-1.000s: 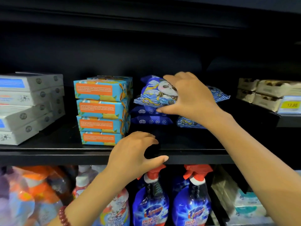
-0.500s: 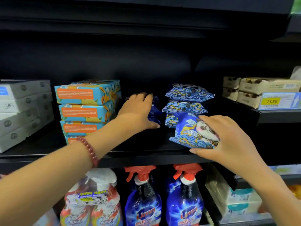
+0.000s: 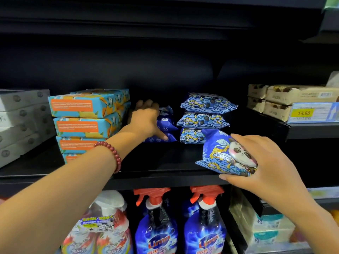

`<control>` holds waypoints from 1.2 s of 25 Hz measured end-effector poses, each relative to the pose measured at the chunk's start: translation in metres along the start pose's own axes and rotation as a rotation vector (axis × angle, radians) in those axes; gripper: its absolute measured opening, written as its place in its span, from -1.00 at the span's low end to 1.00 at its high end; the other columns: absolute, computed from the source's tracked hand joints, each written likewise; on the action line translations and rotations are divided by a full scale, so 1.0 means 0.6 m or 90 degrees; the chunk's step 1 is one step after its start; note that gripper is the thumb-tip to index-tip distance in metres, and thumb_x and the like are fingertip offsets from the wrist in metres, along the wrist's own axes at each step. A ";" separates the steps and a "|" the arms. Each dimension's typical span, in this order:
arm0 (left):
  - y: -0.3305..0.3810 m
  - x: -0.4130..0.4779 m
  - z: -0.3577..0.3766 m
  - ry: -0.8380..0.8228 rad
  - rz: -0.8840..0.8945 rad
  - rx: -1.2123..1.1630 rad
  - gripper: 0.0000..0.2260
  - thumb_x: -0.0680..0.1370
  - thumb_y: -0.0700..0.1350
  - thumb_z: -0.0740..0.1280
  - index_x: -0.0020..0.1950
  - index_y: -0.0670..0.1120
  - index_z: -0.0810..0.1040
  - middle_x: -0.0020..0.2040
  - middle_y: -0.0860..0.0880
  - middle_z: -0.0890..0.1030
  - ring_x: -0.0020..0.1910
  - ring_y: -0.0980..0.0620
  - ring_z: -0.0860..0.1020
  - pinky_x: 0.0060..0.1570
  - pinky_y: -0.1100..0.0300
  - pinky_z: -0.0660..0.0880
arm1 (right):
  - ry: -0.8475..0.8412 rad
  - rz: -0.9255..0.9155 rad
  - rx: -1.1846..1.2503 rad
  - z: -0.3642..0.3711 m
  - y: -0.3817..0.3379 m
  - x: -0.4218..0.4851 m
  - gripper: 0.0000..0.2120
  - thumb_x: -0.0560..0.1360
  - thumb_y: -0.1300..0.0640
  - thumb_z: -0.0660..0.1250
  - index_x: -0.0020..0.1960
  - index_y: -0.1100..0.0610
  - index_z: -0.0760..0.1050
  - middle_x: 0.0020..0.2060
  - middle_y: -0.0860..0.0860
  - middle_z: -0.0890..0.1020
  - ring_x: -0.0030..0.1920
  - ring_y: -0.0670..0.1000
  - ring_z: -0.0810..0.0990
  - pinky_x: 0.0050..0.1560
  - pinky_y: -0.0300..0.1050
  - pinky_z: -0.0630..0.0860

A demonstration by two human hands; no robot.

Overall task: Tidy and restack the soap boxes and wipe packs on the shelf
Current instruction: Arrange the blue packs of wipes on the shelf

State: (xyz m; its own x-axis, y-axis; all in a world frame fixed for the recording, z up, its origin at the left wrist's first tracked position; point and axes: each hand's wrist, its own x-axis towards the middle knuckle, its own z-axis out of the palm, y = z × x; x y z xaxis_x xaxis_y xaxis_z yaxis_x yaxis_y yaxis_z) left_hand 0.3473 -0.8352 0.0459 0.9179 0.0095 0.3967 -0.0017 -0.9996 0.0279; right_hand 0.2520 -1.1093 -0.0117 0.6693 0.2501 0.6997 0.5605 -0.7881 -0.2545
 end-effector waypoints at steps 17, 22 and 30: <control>0.037 -0.118 -0.043 0.280 0.043 -0.247 -0.21 0.17 0.27 0.53 0.22 -0.13 0.39 0.11 -0.06 0.44 0.03 -0.02 0.49 -0.08 0.15 0.46 | -0.268 -0.073 -0.023 0.052 0.021 0.107 -0.19 0.27 -0.24 0.46 0.43 -0.07 0.26 0.30 -0.16 0.36 0.34 -0.14 0.21 0.31 -0.10 0.30; 0.038 -0.140 -0.054 0.279 0.061 -0.313 -0.20 0.15 0.28 0.51 0.24 -0.08 0.40 0.12 0.01 0.44 -0.02 0.13 0.42 -0.07 0.24 0.40 | -0.200 -0.080 -0.041 0.066 0.015 0.094 -0.26 0.32 -0.22 0.42 0.43 -0.08 0.27 0.33 -0.16 0.33 0.35 -0.15 0.19 0.27 -0.11 0.34; 0.080 -0.121 -0.082 0.184 0.176 -0.300 -0.11 0.00 0.47 0.33 0.17 -0.06 0.49 -0.11 0.13 0.41 -0.22 0.23 0.39 -0.25 0.46 0.27 | 0.132 -0.023 0.017 0.025 0.002 -0.009 -0.61 0.34 -0.08 0.47 0.10 0.04 0.55 0.01 -0.11 0.57 0.07 -0.09 0.49 0.02 -0.39 0.35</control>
State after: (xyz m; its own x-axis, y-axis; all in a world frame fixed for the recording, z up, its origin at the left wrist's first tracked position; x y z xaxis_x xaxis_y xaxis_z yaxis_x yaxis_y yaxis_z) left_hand 0.2610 -0.8823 0.0635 0.7141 -0.1754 0.6777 -0.4598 -0.8475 0.2651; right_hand 0.2566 -1.1032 -0.0260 0.5357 0.1543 0.8302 0.5967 -0.7648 -0.2429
